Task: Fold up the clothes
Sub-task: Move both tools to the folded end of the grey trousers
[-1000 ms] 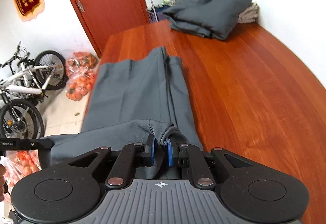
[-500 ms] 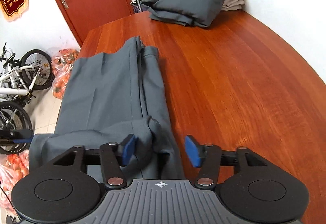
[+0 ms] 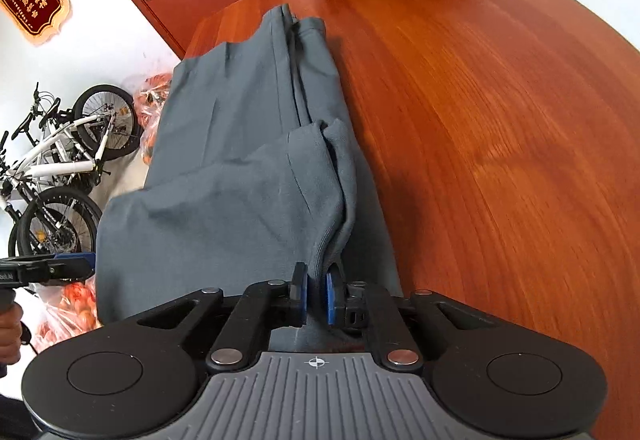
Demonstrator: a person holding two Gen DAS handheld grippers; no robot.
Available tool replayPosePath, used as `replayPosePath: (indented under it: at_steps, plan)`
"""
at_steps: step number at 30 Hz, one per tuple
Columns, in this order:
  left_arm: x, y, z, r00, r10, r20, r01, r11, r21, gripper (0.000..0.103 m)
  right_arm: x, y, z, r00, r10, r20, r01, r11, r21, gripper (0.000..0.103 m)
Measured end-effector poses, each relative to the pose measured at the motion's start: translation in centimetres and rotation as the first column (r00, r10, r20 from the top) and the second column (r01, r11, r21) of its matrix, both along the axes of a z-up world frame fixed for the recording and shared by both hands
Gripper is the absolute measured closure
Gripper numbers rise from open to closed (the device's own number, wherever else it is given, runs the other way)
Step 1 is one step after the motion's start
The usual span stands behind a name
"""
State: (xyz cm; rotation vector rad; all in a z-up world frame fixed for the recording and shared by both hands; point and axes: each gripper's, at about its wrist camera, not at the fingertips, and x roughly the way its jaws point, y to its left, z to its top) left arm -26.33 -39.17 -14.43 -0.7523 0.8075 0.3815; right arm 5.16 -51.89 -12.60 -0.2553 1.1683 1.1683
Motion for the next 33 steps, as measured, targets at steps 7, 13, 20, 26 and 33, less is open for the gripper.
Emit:
replayPosePath:
  at_steps: [7,13,20,26,33]
  plan:
    - [-0.9,-4.3,-1.5,0.989,-0.139,-0.049,0.144,0.983,0.116,0.044,-0.2,-3.5,0.5,0.996,0.029,0.090,-0.034,0.997,0.064,0.046]
    - [-0.3,-6.5,-2.5,0.974,-0.212,-0.078,0.224,0.956,0.191,0.044,-2.7,-3.3,-0.5,0.935,0.242,0.261,-0.256,0.966,0.024,0.043]
    - [1.1,-7.6,-3.6,0.944,-0.300,-0.141,0.329,0.899,0.288,0.042,-3.8,-2.7,-2.2,0.848,0.381,0.368,-0.409,0.913,-0.003,0.042]
    - [0.7,-7.8,-3.7,0.939,-0.319,-0.130,0.344,0.875,0.340,0.048,-3.2,-3.2,-3.1,0.795,0.481,0.371,-0.523,0.852,0.014,0.030]
    - [0.5,-8.0,-3.8,0.931,-0.347,-0.112,0.362,0.839,0.406,0.062,-3.4,-2.8,-3.6,0.729,0.542,0.418,-0.614,0.788,0.049,0.041]
